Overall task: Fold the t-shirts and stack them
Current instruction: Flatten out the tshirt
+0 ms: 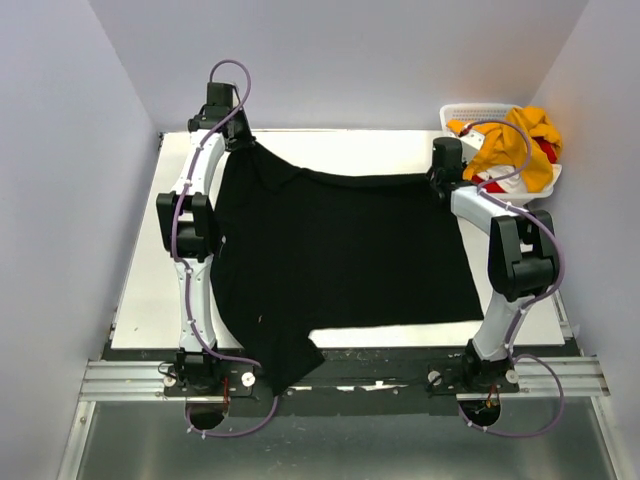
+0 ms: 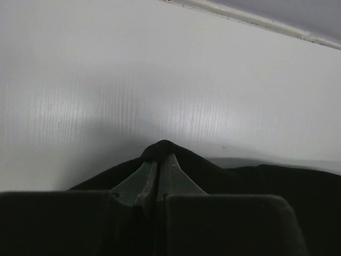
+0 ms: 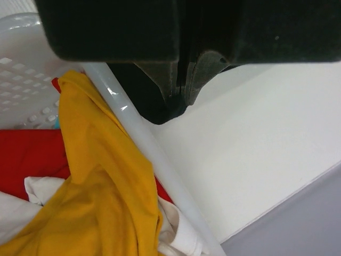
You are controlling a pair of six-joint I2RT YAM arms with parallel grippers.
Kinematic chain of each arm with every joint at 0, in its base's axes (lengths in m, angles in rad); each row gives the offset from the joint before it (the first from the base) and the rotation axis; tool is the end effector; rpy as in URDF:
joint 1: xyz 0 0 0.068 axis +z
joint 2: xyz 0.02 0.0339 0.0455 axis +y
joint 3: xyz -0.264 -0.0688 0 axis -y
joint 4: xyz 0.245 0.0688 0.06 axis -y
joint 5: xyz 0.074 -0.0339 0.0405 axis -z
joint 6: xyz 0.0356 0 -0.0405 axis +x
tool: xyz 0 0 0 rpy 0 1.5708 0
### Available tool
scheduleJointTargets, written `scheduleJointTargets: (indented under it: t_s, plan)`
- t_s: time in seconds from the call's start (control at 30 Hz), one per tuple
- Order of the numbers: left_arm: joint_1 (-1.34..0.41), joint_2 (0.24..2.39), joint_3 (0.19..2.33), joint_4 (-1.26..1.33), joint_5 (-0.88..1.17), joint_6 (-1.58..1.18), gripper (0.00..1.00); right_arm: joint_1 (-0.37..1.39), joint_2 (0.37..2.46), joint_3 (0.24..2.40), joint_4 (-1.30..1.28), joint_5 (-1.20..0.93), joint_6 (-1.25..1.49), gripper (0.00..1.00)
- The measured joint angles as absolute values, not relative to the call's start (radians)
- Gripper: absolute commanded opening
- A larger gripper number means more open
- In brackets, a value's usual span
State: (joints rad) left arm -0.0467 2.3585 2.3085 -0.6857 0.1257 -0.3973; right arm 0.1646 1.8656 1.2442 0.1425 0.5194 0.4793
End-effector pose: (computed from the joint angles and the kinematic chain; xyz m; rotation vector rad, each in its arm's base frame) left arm 0.5351 -0.0295 0.2741 -0.3419 2.3029 -0.3702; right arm 0.4211 0.0520 0.2239 0.6193 1.8851 -0.1172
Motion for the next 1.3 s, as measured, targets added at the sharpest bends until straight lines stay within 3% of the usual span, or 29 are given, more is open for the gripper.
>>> scheduleJointTargets:
  t_s: [0.27, 0.4, 0.43, 0.5, 0.53, 0.57, 0.9, 1.13, 1.3]
  plan:
    - [-0.018, 2.429, 2.331, -0.623, 0.253, -0.474, 0.04, 0.165, 1.923, 1.289, 0.142, 0.524, 0.466, 0.01]
    - [-0.008, 2.455, 2.333, -0.597, 0.288, -0.51, 0.2, 0.165, 1.946, 1.319, 0.142, 0.527, 0.459, 0.01]
    - [-0.006, 2.459, 2.334, -0.593, 0.292, -0.517, 0.26, 0.165, 1.953, 1.327, 0.143, 0.527, 0.458, 0.01]
    - [0.003, 2.47, 2.334, -0.586, 0.301, -0.535, 0.47, 0.165, 1.969, 1.346, 0.143, 0.527, 0.454, 0.01]
    - [0.011, 2.475, 2.334, -0.584, 0.309, -0.549, 0.81, 0.165, 1.977, 1.354, 0.143, 0.527, 0.453, 0.01]
    - [0.019, 2.477, 2.334, -0.584, 0.316, -0.559, 0.97, 0.165, 1.984, 1.361, 0.145, 0.527, 0.452, 0.01]
    - [0.055, 2.438, 2.241, -0.576, 0.358, -0.601, 0.99, 0.165, 1.997, 1.374, 0.145, 0.527, 0.451, 0.01]
    - [0.001, 2.369, 2.096, -0.614, 0.377, -0.654, 0.99, 0.165, 1.997, 1.374, 0.146, 0.527, 0.452, 0.01]
    - [-0.045, 2.376, 2.109, -0.649, 0.371, -0.696, 0.97, 0.165, 1.998, 1.374, 0.146, 0.527, 0.451, 0.01]
